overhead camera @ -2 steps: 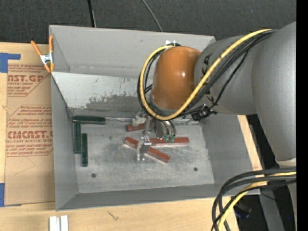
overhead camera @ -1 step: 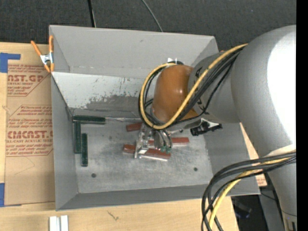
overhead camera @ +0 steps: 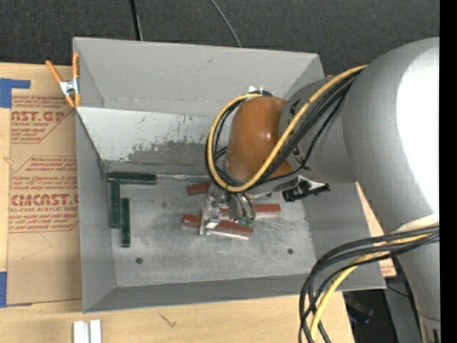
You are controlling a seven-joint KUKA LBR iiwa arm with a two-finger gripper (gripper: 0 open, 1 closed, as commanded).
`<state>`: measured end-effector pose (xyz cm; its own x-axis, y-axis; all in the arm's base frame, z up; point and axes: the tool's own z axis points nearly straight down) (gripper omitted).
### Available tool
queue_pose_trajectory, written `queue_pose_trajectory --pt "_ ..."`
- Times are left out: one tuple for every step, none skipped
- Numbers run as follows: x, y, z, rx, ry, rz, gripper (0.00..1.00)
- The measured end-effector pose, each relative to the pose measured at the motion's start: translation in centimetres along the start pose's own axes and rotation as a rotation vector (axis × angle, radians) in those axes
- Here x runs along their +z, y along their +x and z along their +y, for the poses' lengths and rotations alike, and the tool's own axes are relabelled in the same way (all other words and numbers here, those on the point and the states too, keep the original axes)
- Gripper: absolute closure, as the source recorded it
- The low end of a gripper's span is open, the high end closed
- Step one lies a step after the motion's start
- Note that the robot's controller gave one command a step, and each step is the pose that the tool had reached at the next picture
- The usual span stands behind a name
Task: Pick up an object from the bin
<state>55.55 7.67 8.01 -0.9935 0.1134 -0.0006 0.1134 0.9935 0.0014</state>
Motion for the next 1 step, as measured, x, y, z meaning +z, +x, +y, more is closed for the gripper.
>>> queue_pose_trajectory --pt "-14.15 -0.57 -0.06 0.023 0.0 -0.002 1.0"
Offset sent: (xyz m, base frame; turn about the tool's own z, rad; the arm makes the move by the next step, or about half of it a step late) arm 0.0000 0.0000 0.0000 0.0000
